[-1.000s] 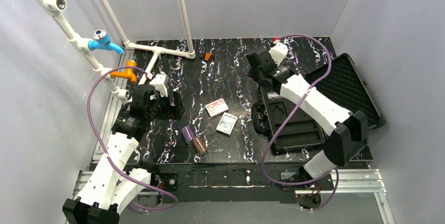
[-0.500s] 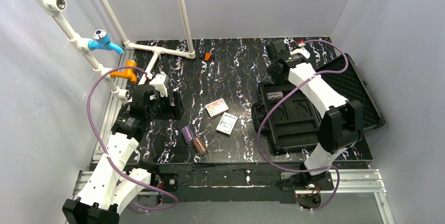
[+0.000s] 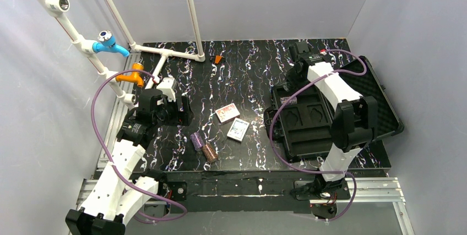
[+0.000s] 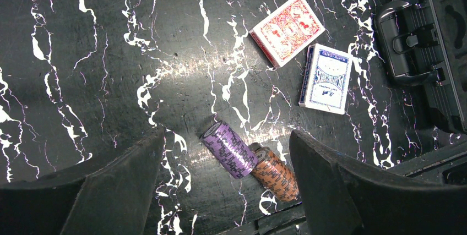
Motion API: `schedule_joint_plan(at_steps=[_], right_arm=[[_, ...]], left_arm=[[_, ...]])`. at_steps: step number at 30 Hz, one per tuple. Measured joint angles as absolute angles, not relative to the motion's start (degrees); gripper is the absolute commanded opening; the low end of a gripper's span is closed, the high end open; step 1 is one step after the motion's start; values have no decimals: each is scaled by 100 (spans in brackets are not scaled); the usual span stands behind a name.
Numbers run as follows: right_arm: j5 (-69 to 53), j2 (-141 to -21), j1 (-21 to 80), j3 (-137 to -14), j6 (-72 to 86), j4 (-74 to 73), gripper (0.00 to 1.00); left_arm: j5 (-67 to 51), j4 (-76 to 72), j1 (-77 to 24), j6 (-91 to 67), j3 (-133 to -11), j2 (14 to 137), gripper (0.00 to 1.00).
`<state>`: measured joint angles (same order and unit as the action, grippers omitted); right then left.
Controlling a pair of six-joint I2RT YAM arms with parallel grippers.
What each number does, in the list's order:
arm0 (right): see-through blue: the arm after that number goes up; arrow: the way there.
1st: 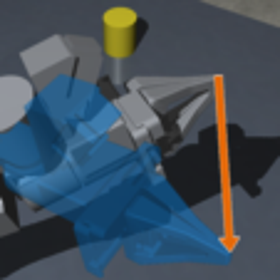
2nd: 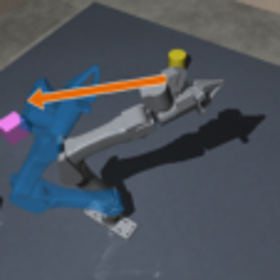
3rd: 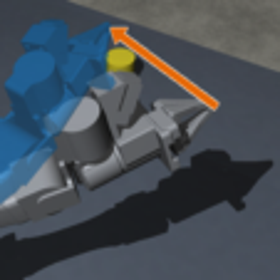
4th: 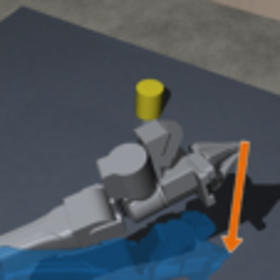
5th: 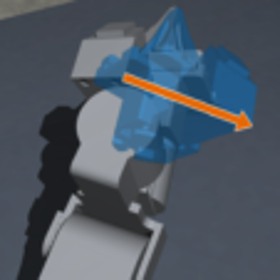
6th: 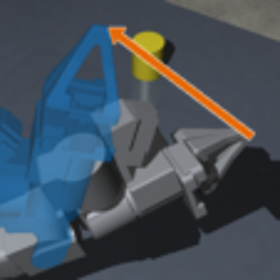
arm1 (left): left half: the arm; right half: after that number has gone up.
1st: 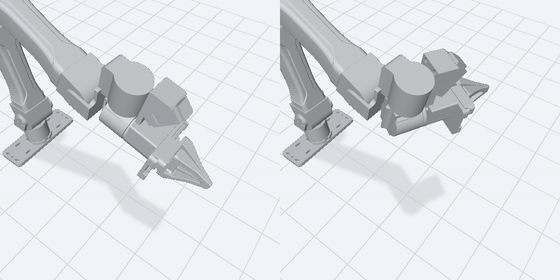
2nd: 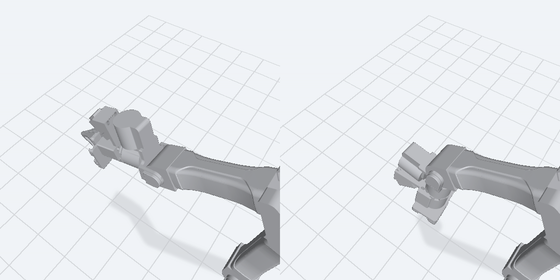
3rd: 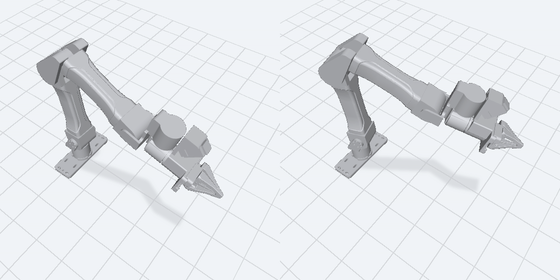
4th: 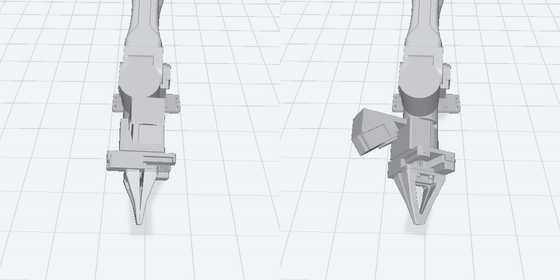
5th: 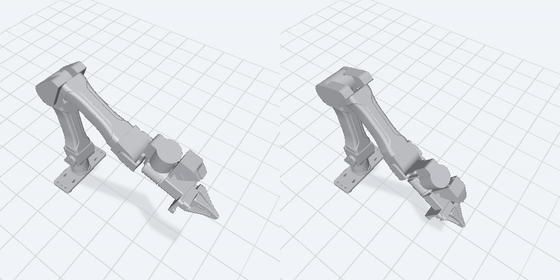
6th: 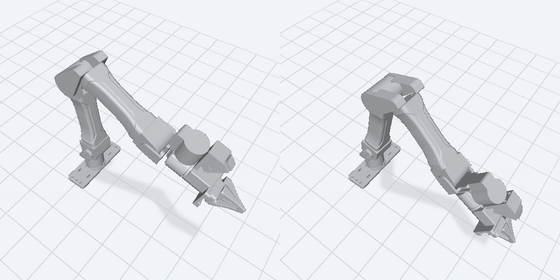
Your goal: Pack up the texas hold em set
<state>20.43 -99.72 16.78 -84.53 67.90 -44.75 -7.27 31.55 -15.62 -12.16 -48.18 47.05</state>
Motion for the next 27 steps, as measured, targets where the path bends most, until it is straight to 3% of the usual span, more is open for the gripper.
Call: schedule_joint_plan(at_steps=[27], right_arm=[[1702, -10613, 1505, -8281, 7341, -4195, 1]], left_arm=[[-725, 3155, -1562, -1216, -4818, 4705, 82]])
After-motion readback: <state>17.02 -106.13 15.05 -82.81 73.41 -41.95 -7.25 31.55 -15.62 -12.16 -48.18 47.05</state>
